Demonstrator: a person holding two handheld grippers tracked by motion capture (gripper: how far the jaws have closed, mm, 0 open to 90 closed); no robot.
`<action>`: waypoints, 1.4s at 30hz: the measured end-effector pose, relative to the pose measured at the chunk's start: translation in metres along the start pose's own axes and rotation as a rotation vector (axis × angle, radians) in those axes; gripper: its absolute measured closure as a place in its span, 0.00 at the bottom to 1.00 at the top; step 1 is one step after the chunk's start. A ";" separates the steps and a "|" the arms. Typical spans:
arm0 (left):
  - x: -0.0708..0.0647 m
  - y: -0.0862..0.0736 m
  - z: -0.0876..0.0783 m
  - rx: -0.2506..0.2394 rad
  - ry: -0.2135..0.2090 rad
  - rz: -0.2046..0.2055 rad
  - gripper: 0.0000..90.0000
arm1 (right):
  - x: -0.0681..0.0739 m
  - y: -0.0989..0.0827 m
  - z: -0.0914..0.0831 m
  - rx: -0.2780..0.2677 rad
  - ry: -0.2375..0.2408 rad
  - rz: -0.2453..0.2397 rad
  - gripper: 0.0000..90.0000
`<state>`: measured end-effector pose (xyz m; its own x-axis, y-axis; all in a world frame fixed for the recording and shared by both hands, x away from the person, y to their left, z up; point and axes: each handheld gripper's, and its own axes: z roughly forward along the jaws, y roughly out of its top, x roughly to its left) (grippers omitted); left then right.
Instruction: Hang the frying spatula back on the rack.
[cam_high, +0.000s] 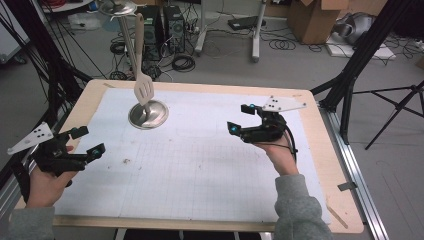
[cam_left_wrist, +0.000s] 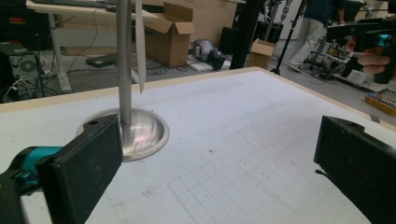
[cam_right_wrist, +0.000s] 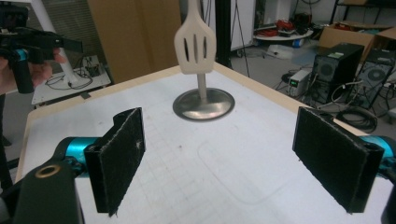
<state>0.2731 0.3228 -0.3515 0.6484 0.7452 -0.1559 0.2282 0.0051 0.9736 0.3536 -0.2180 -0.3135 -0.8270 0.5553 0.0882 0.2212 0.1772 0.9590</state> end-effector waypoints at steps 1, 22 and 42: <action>0.000 0.000 0.000 0.001 0.002 0.000 0.02 | -0.001 -0.003 -0.003 0.003 -0.006 0.004 0.18; 0.001 -0.001 0.007 0.000 0.000 0.000 0.02 | -0.019 -0.054 -0.044 0.032 -0.070 0.069 0.17; 0.006 -0.009 0.012 0.016 0.023 -0.015 0.02 | -0.023 -0.088 -0.075 -0.030 -0.226 0.140 0.17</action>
<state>0.2833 0.3192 -0.3634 0.6283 0.7601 -0.1661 0.2489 0.0059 0.9685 0.3140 -0.3076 -0.3798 -0.6523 0.7405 0.1618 0.3075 0.0634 0.9495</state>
